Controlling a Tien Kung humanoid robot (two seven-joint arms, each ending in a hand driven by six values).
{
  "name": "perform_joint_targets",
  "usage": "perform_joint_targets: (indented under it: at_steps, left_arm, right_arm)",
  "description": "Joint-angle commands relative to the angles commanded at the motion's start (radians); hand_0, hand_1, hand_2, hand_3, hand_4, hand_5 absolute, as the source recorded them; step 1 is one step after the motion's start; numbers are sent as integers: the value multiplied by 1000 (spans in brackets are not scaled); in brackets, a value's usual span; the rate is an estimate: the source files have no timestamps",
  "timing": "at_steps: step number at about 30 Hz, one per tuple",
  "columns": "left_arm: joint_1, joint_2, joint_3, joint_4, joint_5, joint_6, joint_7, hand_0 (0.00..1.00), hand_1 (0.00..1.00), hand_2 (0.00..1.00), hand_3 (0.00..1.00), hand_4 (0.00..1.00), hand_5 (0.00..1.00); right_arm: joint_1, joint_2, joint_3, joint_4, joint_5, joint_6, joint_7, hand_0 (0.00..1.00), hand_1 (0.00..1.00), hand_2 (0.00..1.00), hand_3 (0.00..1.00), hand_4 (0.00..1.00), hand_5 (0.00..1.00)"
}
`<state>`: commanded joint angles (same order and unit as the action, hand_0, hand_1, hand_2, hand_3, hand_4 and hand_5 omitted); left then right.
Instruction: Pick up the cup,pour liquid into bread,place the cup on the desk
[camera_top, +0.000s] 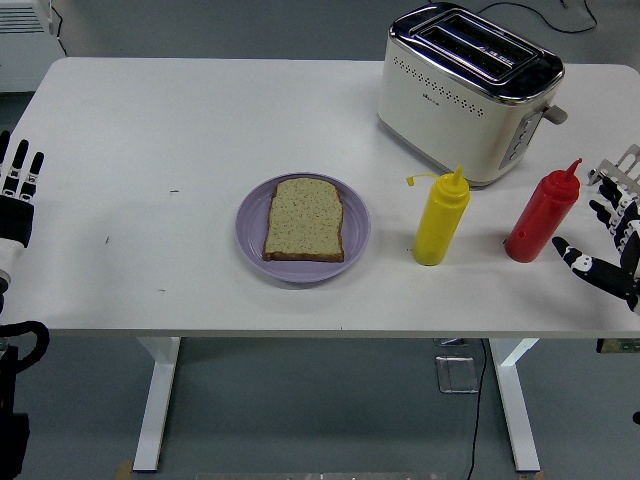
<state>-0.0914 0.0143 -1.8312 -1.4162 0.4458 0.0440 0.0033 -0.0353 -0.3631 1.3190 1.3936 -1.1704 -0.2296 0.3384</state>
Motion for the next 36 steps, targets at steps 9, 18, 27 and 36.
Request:
perform_joint_targets:
  at_steps: [9, 18, 27, 36]
  left_arm:
    - [-3, 0, -8, 0, 1, 0, 0, 786, 743, 743, 702, 515, 995]
    - [-4, -2, -12, 0, 2, -1, -1, 785, 743, 742, 703, 514, 994]
    - [-5, -3, -14, 0, 2, -2, -1, 785, 742, 742, 703, 514, 995]
    - [-4, -4, -17, 1, 2, -1, -1, 785, 742, 742, 703, 514, 995]
  right_arm:
    - [67, 24, -46, -43, 31, 7, 1, 997, 931, 998, 998, 860, 126]
    - [129, 52, -102, -87, 75, 2, 11, 989, 927, 998, 998, 856, 133]
    - [191, 62, -166, -136, 149, -12, 31, 944, 872, 932, 998, 843, 122]
    - [240, 72, -222, -189, 242, -54, 66, 901, 842, 856, 971, 819, 93]
